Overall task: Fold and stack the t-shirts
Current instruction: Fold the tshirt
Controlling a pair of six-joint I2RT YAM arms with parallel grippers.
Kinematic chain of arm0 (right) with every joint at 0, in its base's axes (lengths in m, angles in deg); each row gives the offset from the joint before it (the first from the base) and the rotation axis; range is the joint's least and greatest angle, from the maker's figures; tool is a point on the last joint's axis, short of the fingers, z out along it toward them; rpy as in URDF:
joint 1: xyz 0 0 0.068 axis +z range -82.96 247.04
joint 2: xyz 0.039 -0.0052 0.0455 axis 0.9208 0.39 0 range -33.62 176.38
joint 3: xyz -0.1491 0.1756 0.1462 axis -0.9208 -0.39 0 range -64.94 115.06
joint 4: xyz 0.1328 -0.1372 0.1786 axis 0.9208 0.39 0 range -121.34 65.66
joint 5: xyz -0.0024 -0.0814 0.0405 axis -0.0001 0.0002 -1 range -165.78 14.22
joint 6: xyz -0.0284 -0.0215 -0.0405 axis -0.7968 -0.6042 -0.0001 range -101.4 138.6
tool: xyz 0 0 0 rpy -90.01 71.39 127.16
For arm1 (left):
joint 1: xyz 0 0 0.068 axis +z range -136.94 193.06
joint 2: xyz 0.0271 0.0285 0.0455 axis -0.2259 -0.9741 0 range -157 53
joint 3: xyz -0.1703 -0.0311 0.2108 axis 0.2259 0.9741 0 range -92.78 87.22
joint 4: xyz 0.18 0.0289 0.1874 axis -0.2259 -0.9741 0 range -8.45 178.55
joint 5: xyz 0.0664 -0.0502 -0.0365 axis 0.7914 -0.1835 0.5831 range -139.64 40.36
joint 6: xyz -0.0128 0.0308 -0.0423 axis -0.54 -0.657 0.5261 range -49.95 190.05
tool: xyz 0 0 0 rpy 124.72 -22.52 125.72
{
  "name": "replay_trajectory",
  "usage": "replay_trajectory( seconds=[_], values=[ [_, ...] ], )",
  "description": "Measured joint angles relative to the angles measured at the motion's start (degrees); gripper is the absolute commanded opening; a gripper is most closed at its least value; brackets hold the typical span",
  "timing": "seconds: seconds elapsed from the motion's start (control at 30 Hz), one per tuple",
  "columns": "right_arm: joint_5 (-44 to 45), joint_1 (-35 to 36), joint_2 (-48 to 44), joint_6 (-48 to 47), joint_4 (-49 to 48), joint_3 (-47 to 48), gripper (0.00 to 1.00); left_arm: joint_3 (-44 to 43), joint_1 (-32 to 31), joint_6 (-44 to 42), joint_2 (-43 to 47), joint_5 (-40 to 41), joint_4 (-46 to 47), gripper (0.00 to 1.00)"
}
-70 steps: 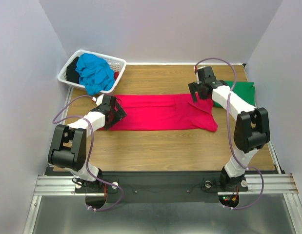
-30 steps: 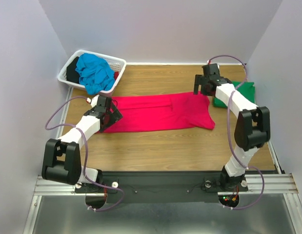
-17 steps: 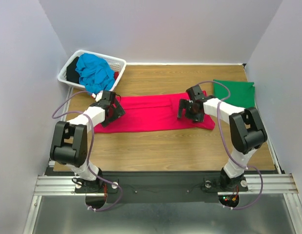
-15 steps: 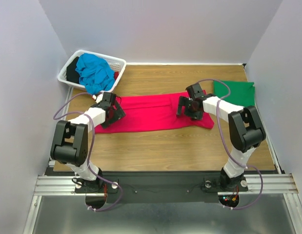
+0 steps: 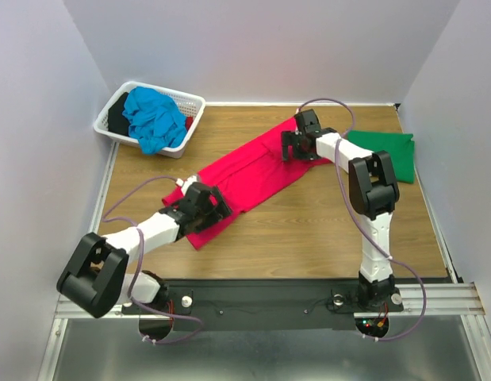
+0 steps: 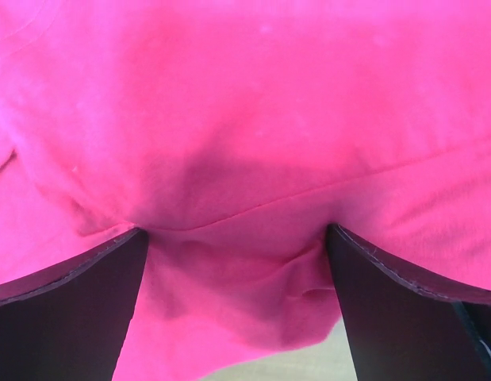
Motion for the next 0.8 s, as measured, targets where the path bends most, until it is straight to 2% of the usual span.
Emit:
replay_trajectory(
  seconds=[0.23,0.43,0.6,0.8],
  values=[
    [-4.68,-0.39,10.97,-9.46,-1.03,15.96,1.00,5.01,-12.15,14.64,3.30,-5.95,3.85,0.98],
    [-10.45,-0.39,20.94,-10.21,-2.23,31.50,1.00,4.00,-23.50,24.94,-0.31,-7.61,7.39,0.99],
    [-13.40,-0.28,27.34,-7.41,-2.82,41.57,1.00,-4.26,-29.77,28.89,-10.49,-7.89,8.85,0.98],
    [-16.41,-0.28,30.75,-3.78,-5.40,46.07,1.00,-17.09,-34.93,29.20,-23.58,-9.22,10.38,0.98]
  ],
)
